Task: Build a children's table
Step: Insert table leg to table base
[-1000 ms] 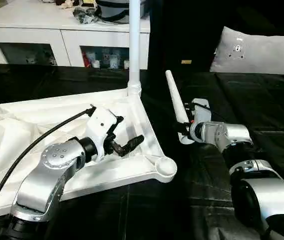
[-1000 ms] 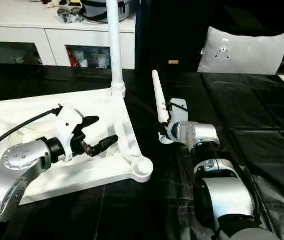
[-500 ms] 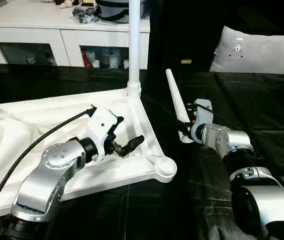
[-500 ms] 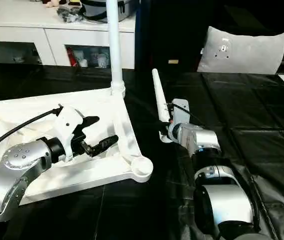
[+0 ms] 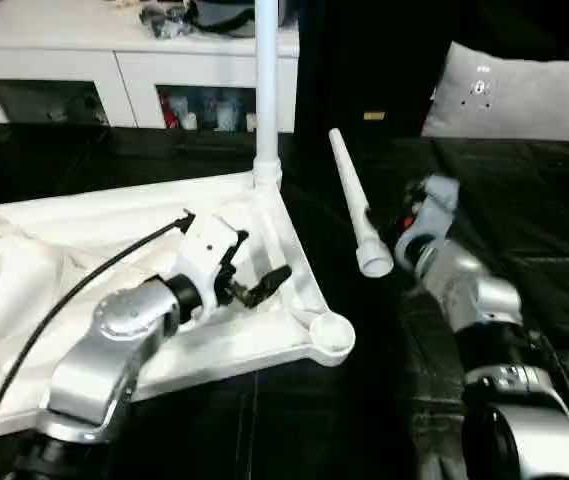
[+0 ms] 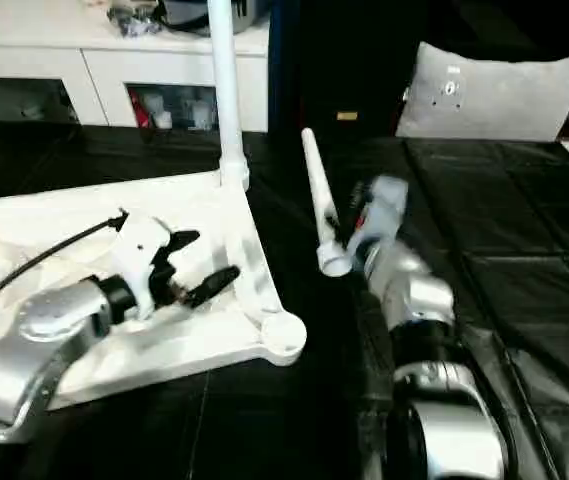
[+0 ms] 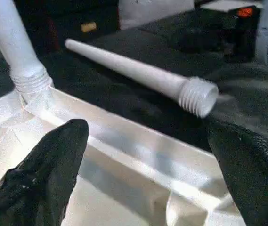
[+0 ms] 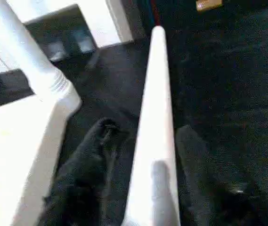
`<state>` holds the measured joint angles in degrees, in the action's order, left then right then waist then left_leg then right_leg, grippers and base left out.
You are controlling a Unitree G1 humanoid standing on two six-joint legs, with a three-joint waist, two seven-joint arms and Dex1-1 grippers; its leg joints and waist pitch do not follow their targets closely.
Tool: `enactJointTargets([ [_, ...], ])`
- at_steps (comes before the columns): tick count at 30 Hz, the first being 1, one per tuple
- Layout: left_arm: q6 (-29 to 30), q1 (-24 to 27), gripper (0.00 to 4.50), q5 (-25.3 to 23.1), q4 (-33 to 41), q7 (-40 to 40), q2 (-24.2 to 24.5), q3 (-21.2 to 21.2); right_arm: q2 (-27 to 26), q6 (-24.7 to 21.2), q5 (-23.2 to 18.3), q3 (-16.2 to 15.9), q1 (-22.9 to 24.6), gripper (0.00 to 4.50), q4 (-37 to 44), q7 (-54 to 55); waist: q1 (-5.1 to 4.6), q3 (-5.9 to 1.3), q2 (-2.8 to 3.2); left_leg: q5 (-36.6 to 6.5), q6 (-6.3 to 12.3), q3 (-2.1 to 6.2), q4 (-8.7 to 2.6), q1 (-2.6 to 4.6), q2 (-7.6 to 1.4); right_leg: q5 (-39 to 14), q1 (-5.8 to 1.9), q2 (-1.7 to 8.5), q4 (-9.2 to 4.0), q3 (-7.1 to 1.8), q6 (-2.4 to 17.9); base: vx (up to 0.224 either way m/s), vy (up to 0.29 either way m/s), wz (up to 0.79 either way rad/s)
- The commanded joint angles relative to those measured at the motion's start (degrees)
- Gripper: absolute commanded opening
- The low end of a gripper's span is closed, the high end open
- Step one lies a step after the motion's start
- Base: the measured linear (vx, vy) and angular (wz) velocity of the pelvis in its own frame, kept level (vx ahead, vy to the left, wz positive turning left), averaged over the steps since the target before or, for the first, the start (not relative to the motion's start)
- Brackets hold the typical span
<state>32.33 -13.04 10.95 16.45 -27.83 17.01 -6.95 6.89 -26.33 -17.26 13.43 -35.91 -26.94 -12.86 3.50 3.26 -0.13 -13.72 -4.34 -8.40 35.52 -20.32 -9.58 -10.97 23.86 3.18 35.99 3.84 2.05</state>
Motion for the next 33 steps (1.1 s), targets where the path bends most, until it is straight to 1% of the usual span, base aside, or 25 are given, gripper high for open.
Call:
enactJointTargets([
  [1,-0.8,0.4,4.5,-0.9,-0.8,2.3,-0.9,1.0,-0.6,-1.3,-1.7,0.5,2.6,1.92,5.6,0.1,0.27,-3.41,0.12,-1.5,2.53,0.18,-4.49,-0.51,-2.75,-7.2,-4.09,4.54,-4.32,-3.3,10.9,0.0,0.0,0.0],
  [2,-1.1,0.6,4.5,-1.1,-0.8,3.1,-1.4,1.1,-0.8,-1.4,-2.3,0.4,3.8,1.74,8.0,-0.2,0.26,-3.46,0.07,-1.9,2.34,0.25,-4.56,-0.44,-2.84,-8.1,-4.08,4.55,-4.41,-3.29,10.2,0.0,0.0,0.0],
  [3,-1.2,0.9,4.5,-1.2,-0.7,4.1,-2.0,1.3,-0.9,-1.6,-2.6,0.3,5.0,1.73,10.3,-0.2,0.22,-3.55,0.07,-1.8,2.23,0.29,-4.52,-0.44,-2.85,-8.1,-4.05,4.59,-4.32,-3.3,10.1,0.0,0.0,0.0],
  [5,-1.0,1.5,4.5,-1.4,-0.6,4.4,-2.2,1.2,-0.9,-2.6,-2.4,-0.6,7.1,1.6,13.8,0.2,0.21,-3.41,0.13,-2.3,2.05,0.3,-4.62,-0.47,-2.78,-9.2,-3.92,4.48,-4.58,-3.27,9.5,0.0,0.0,0.0],
  [7,-1.1,1.7,4.5,-1.6,-0.6,4.0,-1.8,0.7,-1.2,-3.2,-2.2,-1.2,8.5,1.33,15.7,0.6,0.17,-3.35,0.12,-2.7,1.77,0.34,-4.69,-0.51,-2.71,-10.6,-3.88,4.45,-4.69,-3.3,8.7,0.0,0.0,0.0],
  [8,-1.3,1.7,4.5,-1.8,-0.7,4.1,-1.7,0.6,-1.2,-3.5,-1.8,-1.3,8.8,1.33,15.8,1.0,0.06,-3.34,0.04,-3.1,1.63,0.31,-4.69,-0.46,-2.7,-11.4,-3.76,4.46,-4.82,-3.31,8.4,0.0,0.0,0.0],
  [10,-1.5,1.7,4.5,-2.0,-0.9,4.2,-1.5,0.5,-1.2,-4.0,-1.2,-1.6,9.1,1.15,15.9,1.6,-0.02,-3.31,0.09,-3.4,1.4,0.34,-4.71,-0.49,-2.61,-12.5,-3.72,4.42,-4.88,-3.31,8.2,0.0,0.0,0.0],
  [11,-1.6,1.7,4.5,-2.2,-0.9,4.2,-1.3,0.4,-1.2,-4.2,-1.1,-1.7,9.1,1.02,16.2,1.9,-0.03,-3.29,-0.05,-3.4,1.32,0.31,-4.68,-0.52,-2.57,-12.8,-3.7,4.44,-4.94,-3.32,8.0,0.0,0.0,0.0],
  [12,-1.7,1.8,4.5,-2.2,-0.9,4.3,-1.2,0.5,-1.2,-4.6,-1.1,-1.8,9.3,0.91,16.8,2.1,0.03,-3.25,0.04,-3.4,1.25,0.34,-4.71,-0.52,-2.55,-13.0,-3.67,4.39,-4.96,-3.31,7.7,0.0,0.0,0.0],
  [15,-1.7,2.0,4.5,-2.3,-0.8,4.3,-1.0,0.4,-1.2,-5.4,-1.2,-2.0,9.4,0.71,18.1,2.5,0.03,-3.35,0.14,-2.5,1.22,0.41,-4.68,-0.44,-2.61,-11.5,-3.65,4.35,-4.72,-3.31,7.7,0.0,0.0,0.0],
  [16,-1.7,2.1,4.5,-2.4,-0.7,4.3,-0.7,0.3,-1.3,-5.8,-1.3,-2.0,9.5,0.58,18.7,2.8,0.07,-3.43,-0.06,-1.8,1.29,0.41,-4.61,-0.5,-2.6,-10.1,-3.72,4.32,-4.56,-3.3,7.8,0.0,0.0,0.0],
  [17,-1.6,2.2,4.5,-2.5,-0.7,4.3,-0.5,0.3,-1.2,-6.2,-1.1,-2.1,9.6,0.5,19.1,3.1,0.12,-3.45,0.05,-1.2,1.36,0.42,-4.58,-0.54,-2.59,-8.9,-3.76,4.35,-4.41,-3.32,8.0,0.0,0.0,0.0],
  [18,-1.6,2.3,4.5,-2.6,-0.6,4.2,-0.3,0.4,-1.0,-6.4,-0.5,-2.5,9.6,0.47,19.0,3.3,0.13,-3.46,-0.39,-0.9,1.58,0.39,-4.58,-0.59,-2.57,-8.6,-3.87,4.41,-4.29,-3.33,8.1,0.0,0.0,0.0],
  [19,-1.6,2.3,4.5,-2.6,-0.5,4.2,-0.3,0.4,-1.0,-6.5,-0.4,-2.6,9.6,0.45,18.9,3.4,0.16,-3.45,-0.21,-0.7,1.59,0.41,-4.58,-0.55,-2.57,-8.6,-3.82,4.42,-4.28,-3.3,8.2,0.0,0.0,0.0],
  [20,-1.5,2.4,4.5,-2.7,-0.5,4.2,-0.2,0.5,-0.8,-6.7,0.1,-2.8,9.4,0.26,18.7,3.6,0.08,-3.42,-0.21,-0.9,1.55,0.32,-4.54,-0.56,-2.54,-8.8,-3.77,4.43,-4.39,-3.33,8.3,0.0,0.0,0.0],
  [21,-1.5,2.4,4.5,-2.7,-0.5,4.2,-0.2,0.5,-0.8,-6.7,0.1,-2.8,9.4,0.26,18.7,3.6,0.08,-3.4,-0.4,-0.8,1.52,0.3,-4.55,-0.56,-2.56,-9.0,-3.79,4.42,-4.42,-3.31,8.4,0.0,0.0,0.0],
  [24,-1.5,2.3,4.5,-3.0,-0.6,4.1,-0.2,0.5,0.3,-6.7,0.6,-3.6,7.8,0.26,17.3,2.8,0.16,-3.36,-0.34,-1.3,1.42,0.29,-4.55,-0.5,-2.54,-9.9,-3.83,4.47,-4.45,-3.34,8.2,0.0,0.0,0.0],
  [25,-1.5,2.1,4.5,-3.0,-0.8,4.1,-0.1,0.5,0.9,-6.2,1.1,-4.0,6.7,0.52,16.0,2.2,0.21,-3.41,0.01,-1.2,1.36,0.34,-4.51,-0.47,-2.53,-9.7,-3.81,4.49,-4.38,-3.36,8.3,0.0,0.0,0.0],
  [26,-1.5,1.9,4.5,-3.0,-1.0,4.0,0.0,0.5,1.6,-5.8,1.7,-4.5,5.3,0.52,14.1,1.7,0.09,-3.47,0.03,-1.2,1.27,0.33,-4.45,-0.5,-2.47,-9.3,-3.84,4.42,-4.36,-3.27,8.5,0.0,0.0,0.0],
  [27,-1.5,1.9,4.5,-3.0,-1.0,4.0,0.0,0.5,1.6,-5.8,1.7,-4.5,5.3,0.6,14.1,1.7,-0.05,-3.47,-0.1,-1.1,1.2,0.32,-4.43,-0.61,-2.41,-9.1,-3.89,4.39,-4.34,-3.28,8.7,0.0,0.0,0.0],
  [28,-1.6,1.3,4.5,-3.0,-1.5,3.8,0.1,0.4,2.7,-5.4,2.8,-5.3,2.4,0.64,9.6,0.7,0.09,-3.42,-0.02,-1.1,1.34,0.24,-4.36,-0.52,-2.41,-8.7,-3.83,4.4,-4.37,-3.34,8.7,0.0,0.0,0.0],
  [29,-1.6,1.0,4.5,-3.0,-1.7,3.7,0.3,0.4,3.3,-5.3,3.6,-5.9,0.7,0.76,6.8,0.3,-0.15,-3.49,0.0,-1.5,1.23,0.33,-4.37,-0.59,-2.28,-9.3,-3.95,4.35,-4.31,-3.19,9.3,0.0,0.0,0.0],
  [30,-1.7,0.9,4.5,-3.1,-1.9,3.7,0.3,0.3,3.8,-5.0,4.2,-6.4,-0.6,0.9,4.4,-0.1,-0.21,-3.43,-0.04,-2.1,1.22,0.24,-4.28,-0.55,-2.21,-9.9,-3.85,4.38,-4.4,-3.2,9.9,0.0,0.0,0.0],
  [31,-1.7,0.7,4.5,-3.1,-2.0,3.6,0.4,0.3,4.1,-4.8,4.7,-6.7,-1.7,0.9,2.6,-0.5,-0.11,-3.4,-0.11,-2.3,1.3,0.2,-4.27,-0.63,-2.19,-10.3,-3.96,4.42,-4.53,-3.23,9.9,0.0,0.0,0.0],
  [33,-1.7,0.4,4.5,-3.1,-2.3,3.6,0.5,0.3,4.6,-4.4,5.8,-7.5,-3.8,1.11,-0.8,-0.9,0.07,-3.48,-0.08,-2.2,1.32,0.22,-4.22,-0.63,-2.31,-10.8,-3.98,4.57,-4.45,-3.22,9.9,0.0,0.0,0.0],
])
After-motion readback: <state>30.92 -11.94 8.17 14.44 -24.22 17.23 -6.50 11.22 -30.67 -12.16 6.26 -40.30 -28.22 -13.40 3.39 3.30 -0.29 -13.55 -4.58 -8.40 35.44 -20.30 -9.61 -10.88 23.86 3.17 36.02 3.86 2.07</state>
